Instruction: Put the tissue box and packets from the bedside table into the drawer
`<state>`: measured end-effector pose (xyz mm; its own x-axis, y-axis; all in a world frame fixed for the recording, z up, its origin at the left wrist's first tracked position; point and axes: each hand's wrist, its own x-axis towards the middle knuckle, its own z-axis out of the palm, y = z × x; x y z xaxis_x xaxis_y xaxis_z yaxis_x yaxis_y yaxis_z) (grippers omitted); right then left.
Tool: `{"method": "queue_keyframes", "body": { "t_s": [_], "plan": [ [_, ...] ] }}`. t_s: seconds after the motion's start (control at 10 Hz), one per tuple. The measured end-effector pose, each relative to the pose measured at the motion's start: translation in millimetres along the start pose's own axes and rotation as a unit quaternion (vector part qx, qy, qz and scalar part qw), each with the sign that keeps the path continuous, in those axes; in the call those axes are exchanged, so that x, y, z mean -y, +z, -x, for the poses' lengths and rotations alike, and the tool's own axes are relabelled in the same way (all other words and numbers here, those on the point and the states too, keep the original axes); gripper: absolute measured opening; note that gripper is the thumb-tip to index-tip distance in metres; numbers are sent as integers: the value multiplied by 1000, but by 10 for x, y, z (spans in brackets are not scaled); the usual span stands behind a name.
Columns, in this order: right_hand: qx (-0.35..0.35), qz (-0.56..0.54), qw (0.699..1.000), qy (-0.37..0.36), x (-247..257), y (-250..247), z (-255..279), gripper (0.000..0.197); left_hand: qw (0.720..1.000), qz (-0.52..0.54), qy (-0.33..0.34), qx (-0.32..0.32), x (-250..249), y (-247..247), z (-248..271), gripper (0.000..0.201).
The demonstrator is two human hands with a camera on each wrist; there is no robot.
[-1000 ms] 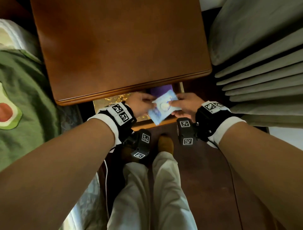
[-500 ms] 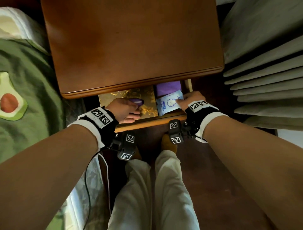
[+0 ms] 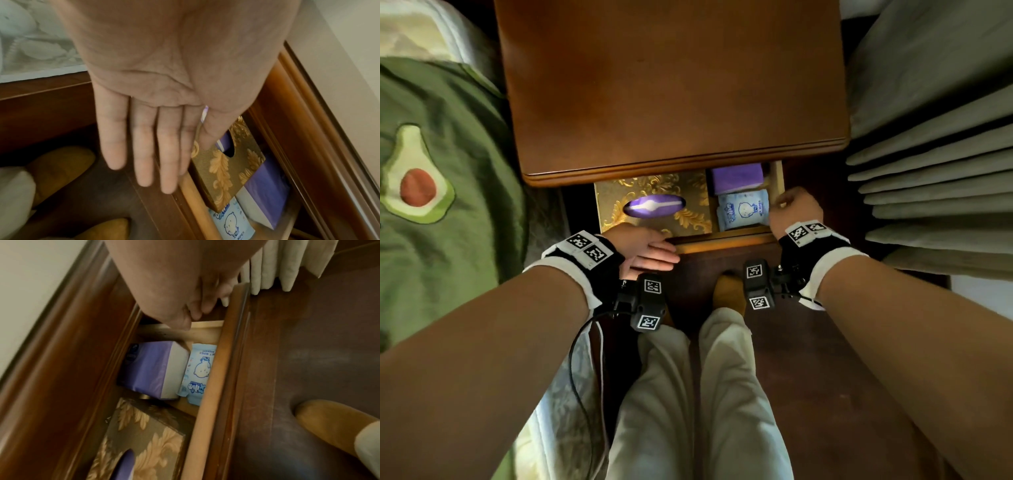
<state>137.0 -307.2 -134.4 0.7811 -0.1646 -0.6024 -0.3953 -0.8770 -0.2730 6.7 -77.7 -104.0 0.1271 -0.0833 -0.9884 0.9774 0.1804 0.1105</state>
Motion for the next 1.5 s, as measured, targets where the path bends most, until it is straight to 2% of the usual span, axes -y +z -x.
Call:
{"method": "queue_keyframes", "body": {
  "t_s": [0.1, 0.2, 0.3, 0.4, 0.5, 0.7, 0.8, 0.9, 1.0, 1.1, 1.3, 1.4, 1.5],
  "plan": [
    [-12, -21, 992, 121, -100, -44, 145, 53, 998, 37, -43, -33, 38, 3, -8, 41],
    [105, -169, 947, 253, -83, -123, 300, 49, 990, 114, -81, -29, 83, 29, -12, 64],
    [146, -255, 923, 246, 8, -94, 320, 36, 954, 295, -58, 3, 52, 118, 5, 63],
    [143, -317, 903, 251, 64, -1, 309, 44, 905, 425, -18, -5, 17, 200, -10, 77],
    [138, -398, 867, 266, 128, 18, 256, 41, 893, 448, 36, -33, -54, 292, -24, 59],
    [140, -548, 792, 232, 319, -25, 122, 26, 867, 482, 122, 0, -235, 248, -37, 18],
    [142, -601, 760, 206, 489, -73, 50, 19, 862, 475, 172, -48, -372, 231, -98, 22],
    [140, -631, 738, 192, 631, -86, -71, 22, 833, 508, 201, -90, -523, 163, -197, 26],
    [161, -622, 740, 199, 611, -58, -96, 37, 848, 479, 205, -103, -517, 126, -262, 37],
    [195, -642, 713, 201, 519, 45, -141, 54, 853, 470, 204, -97, -485, 114, -300, 59],
    [200, -614, 733, 214, 556, 49, -102, 48, 881, 431, 180, -80, -544, 138, -177, 28],
    [248, -542, 782, 184, 755, -60, 141, 48, 904, 400, 146, -38, -604, 130, 28, 14],
    [300, -426, 840, 154, 957, -315, 538, 43, 950, 284, 128, -9, -666, 121, 493, 23]
  ]
}}
